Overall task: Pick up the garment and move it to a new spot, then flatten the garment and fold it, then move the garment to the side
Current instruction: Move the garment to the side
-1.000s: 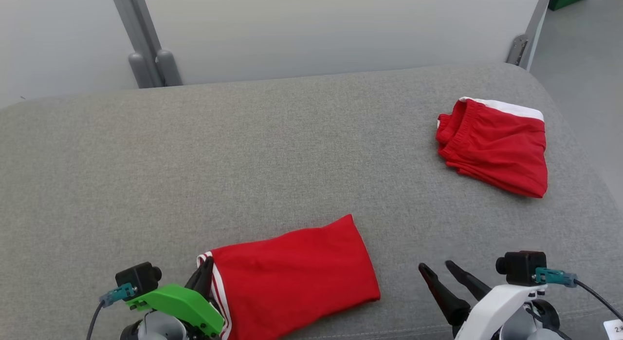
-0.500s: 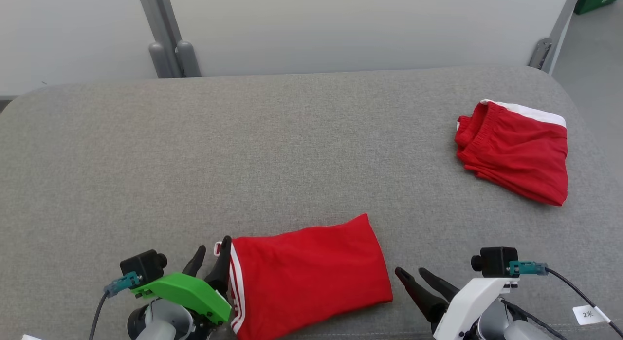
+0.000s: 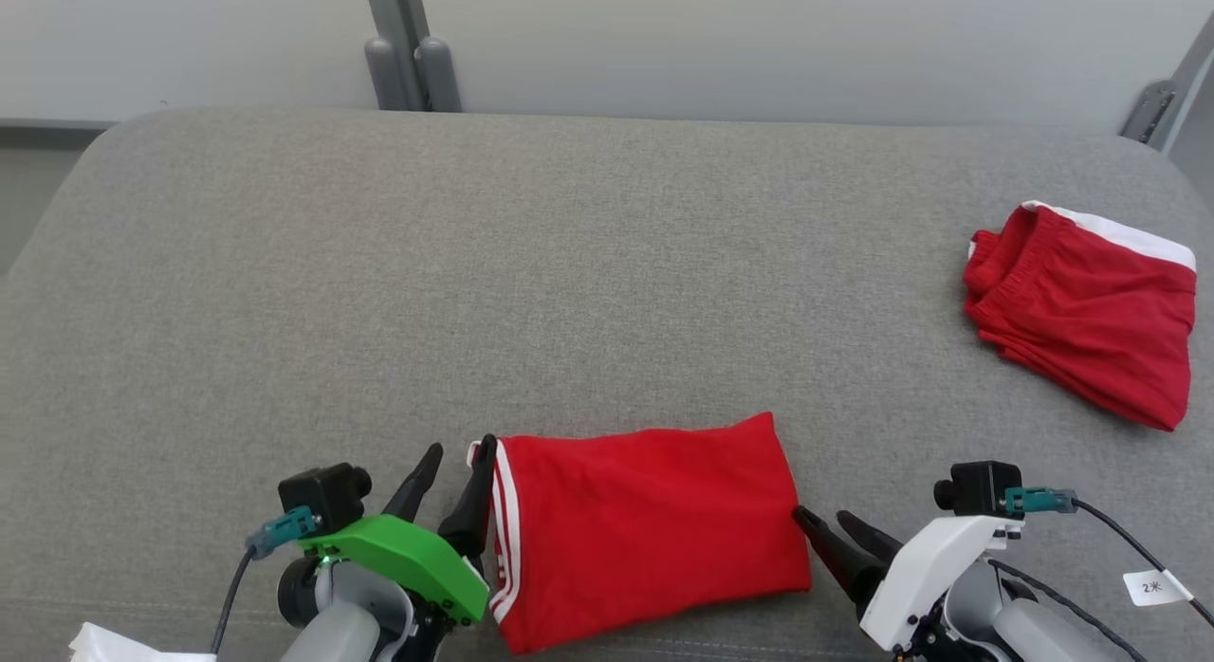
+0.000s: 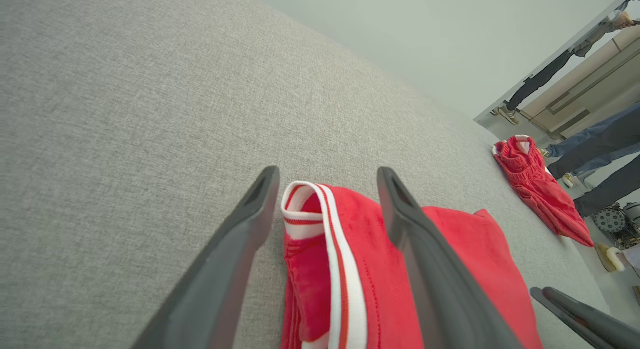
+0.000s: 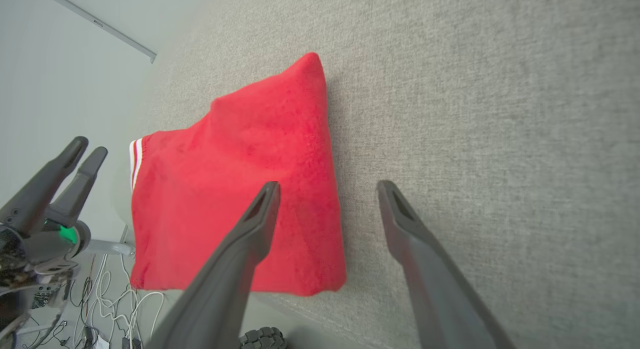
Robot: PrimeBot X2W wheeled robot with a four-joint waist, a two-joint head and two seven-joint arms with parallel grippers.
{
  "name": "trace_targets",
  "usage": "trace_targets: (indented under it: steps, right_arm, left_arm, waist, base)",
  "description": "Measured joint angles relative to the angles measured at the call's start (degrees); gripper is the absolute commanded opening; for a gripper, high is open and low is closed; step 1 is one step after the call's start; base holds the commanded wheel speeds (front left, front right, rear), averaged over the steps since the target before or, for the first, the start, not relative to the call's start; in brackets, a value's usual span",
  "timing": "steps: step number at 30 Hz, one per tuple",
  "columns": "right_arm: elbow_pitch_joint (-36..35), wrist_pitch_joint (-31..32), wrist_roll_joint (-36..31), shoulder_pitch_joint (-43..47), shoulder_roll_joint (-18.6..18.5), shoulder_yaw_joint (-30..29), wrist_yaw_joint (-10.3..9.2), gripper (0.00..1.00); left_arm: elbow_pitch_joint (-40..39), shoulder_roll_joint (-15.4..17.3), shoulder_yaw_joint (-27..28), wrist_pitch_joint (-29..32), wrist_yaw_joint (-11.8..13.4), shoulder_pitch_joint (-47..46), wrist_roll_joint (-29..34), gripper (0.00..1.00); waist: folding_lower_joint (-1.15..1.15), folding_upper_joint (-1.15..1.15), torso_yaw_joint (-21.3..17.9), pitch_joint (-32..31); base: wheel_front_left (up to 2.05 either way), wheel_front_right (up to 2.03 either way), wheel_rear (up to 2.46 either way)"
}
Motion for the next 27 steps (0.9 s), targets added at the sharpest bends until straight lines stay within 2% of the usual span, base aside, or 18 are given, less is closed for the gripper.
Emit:
trace_targets:
  steps: [6, 18, 27]
  right_arm:
    - [3.3, -0.1, 0.8, -0.6, 0.4, -0.6, 1.48, 1.00]
    - [8.4, -1.6, 3.6, -1.4, 2.2, -2.2, 3.57, 1.00]
    - [10.9, -2.1, 4.0, -3.2, 3.3, -1.9, 4.80, 1.00]
  left_arm:
    - [-3.1, 0.3, -0.3, -0.6, 0.1, -0.1, 4.5, 1.00]
    - [-10.7, 2.3, 2.4, -0.9, 5.0, 5.7, 10.6, 1.00]
    - [-15.1, 2.4, 5.5, -0.9, 6.8, 11.8, 12.1, 1.00]
  waist:
    - [0.00, 0.00, 2.5, 0.9]
    - [0.00, 0.00, 7.3, 1.0]
    - [0.00, 0.00, 10.8, 0.5]
  base:
    - [0.00, 0.00, 0.00]
    - [0.00, 0.00, 0.00]
    - [0.00, 0.00, 0.00]
